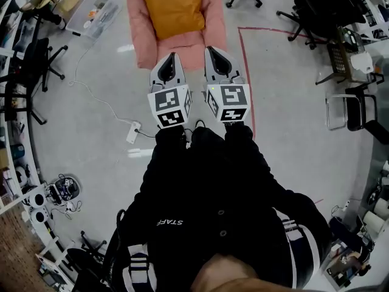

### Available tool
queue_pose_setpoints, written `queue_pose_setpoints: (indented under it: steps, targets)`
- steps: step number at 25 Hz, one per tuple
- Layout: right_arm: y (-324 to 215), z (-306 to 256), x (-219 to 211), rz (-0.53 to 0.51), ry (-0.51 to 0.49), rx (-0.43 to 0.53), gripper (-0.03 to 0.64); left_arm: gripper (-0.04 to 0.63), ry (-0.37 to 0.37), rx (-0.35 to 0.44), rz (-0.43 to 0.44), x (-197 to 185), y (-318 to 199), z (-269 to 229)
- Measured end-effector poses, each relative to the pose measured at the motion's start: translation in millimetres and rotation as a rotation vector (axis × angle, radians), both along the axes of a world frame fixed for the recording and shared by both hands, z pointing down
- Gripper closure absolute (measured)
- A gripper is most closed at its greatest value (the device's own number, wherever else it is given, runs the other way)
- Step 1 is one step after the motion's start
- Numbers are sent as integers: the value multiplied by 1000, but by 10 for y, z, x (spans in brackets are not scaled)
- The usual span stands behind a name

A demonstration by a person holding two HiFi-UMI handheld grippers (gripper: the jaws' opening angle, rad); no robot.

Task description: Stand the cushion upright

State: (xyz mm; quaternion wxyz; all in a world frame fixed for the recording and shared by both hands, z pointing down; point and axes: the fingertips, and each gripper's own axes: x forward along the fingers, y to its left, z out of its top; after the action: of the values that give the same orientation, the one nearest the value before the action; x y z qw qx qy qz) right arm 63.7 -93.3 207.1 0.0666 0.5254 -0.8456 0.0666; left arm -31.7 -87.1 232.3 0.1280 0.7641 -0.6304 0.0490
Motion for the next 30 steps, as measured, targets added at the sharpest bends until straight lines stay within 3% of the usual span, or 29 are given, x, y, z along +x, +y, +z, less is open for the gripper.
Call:
queue_pose_setpoints:
  steps: [30]
  targets:
    - [-80,-489,-130,25,1,122,604,595,-33,104,54,-73,-157,-485]
